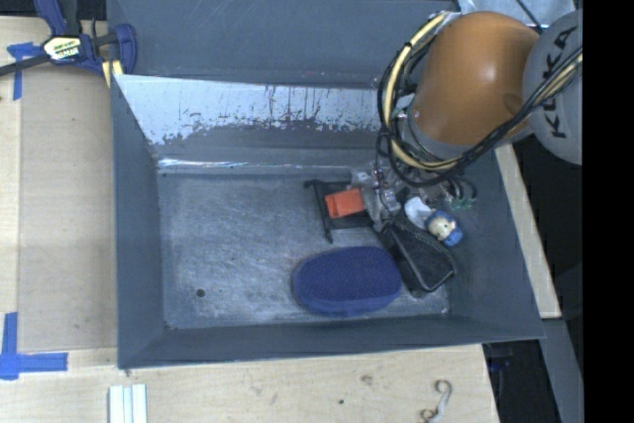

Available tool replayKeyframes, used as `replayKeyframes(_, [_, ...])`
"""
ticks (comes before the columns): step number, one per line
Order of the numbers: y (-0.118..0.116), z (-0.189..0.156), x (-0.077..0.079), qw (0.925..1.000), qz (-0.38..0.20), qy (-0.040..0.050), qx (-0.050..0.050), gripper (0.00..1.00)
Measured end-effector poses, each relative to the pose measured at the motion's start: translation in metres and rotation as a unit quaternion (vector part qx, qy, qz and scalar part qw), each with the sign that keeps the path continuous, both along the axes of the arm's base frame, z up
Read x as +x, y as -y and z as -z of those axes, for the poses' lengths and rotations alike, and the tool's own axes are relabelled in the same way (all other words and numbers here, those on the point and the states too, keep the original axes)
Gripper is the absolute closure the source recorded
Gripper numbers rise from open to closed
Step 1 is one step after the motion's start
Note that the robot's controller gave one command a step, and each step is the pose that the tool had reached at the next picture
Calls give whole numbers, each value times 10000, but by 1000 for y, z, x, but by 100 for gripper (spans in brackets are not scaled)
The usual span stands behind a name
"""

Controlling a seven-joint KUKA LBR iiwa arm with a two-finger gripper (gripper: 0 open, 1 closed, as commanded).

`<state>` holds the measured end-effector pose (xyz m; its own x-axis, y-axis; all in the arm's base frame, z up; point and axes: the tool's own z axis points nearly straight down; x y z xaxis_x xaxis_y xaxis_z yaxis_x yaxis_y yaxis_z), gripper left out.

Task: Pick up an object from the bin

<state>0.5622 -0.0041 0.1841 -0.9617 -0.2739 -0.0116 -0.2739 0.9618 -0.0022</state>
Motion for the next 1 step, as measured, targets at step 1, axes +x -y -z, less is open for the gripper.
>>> replayKeyframes(1, [-7,-97,-6,10000,-32,8,-5,100])
